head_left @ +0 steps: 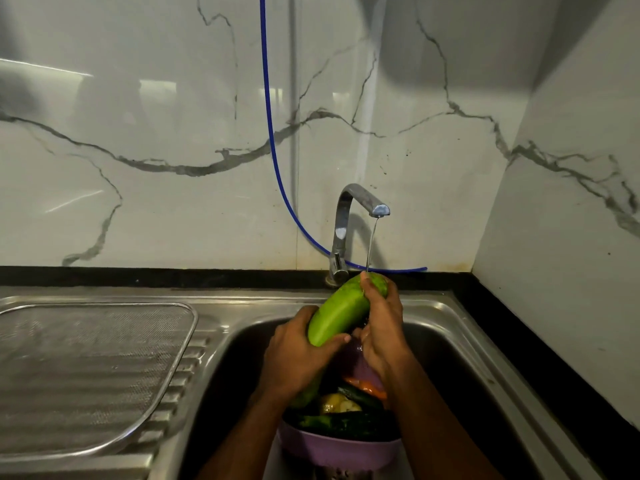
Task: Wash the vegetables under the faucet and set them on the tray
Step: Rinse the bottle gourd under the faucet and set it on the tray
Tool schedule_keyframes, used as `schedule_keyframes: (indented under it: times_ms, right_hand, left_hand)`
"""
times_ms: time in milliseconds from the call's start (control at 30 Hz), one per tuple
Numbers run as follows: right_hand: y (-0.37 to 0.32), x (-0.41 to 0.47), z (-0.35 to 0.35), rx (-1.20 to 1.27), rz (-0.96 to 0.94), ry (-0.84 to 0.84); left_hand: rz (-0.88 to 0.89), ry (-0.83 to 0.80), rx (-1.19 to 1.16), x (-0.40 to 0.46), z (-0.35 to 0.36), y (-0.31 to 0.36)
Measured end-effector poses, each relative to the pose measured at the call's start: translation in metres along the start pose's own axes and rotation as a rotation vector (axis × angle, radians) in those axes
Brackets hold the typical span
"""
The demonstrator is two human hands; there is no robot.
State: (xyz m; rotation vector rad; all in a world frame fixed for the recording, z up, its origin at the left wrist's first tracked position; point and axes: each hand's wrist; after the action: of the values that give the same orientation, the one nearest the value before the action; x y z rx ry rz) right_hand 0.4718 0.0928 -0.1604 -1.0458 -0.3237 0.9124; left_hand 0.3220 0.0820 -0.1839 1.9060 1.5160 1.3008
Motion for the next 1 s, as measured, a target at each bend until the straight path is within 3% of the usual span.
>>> schedule_keyframes:
  times_ms: [133,200,300,433,633,733,867,1000]
  right_hand:
    - [0.007,0.006,0.004,0.0,0.14,0.119]
    - [0.009,0.007,0.004,0.055,0.249,0.131]
    - [0.005,0.005,0.002,0.153,0.251,0.029]
    - [-0.004,0.003,-0.004,0.276,0.246,-0.168]
    - [-0.002,0.001,-0.01,0.315,0.312,-0.29]
    - [-0.004,0.0,-0.007,0.253,0.295,-0.247]
    - [-0.001,-0.001,-0.004,0.191,0.284,-0.12]
    - [0.005,0.0,-0.001,0.12,0.311,-0.007]
  left_hand:
    - [0.117,0.027,0.259,-0.006,-0.009,0.003]
    - [0.133,0.041,0.276,-0.005,-0.01,0.002]
    - [-0.006,-0.024,-0.012,0.002,-0.014,-0.003]
    - [-0.287,-0.252,-0.411,0.007,-0.021,-0.009]
    - [-0.439,-0.378,-0.573,0.006,-0.035,-0.01]
    - [-0.355,-0.309,-0.524,0.006,-0.03,-0.014]
    - [-0.138,-0.133,-0.259,0.007,-0.021,-0.015]
    - [-0.049,-0.002,-0.028,0.005,-0.012,-0.012]
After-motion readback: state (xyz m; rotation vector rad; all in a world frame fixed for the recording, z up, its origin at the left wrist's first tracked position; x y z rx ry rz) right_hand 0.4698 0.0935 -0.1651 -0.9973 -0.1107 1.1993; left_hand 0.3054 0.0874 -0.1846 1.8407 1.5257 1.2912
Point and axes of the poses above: each hand's wrist, its own x-axis towards the middle knuckle, its own z-axis out of the palm, y = z × x, and after that the axes turned 13 degrees about y, right-handed
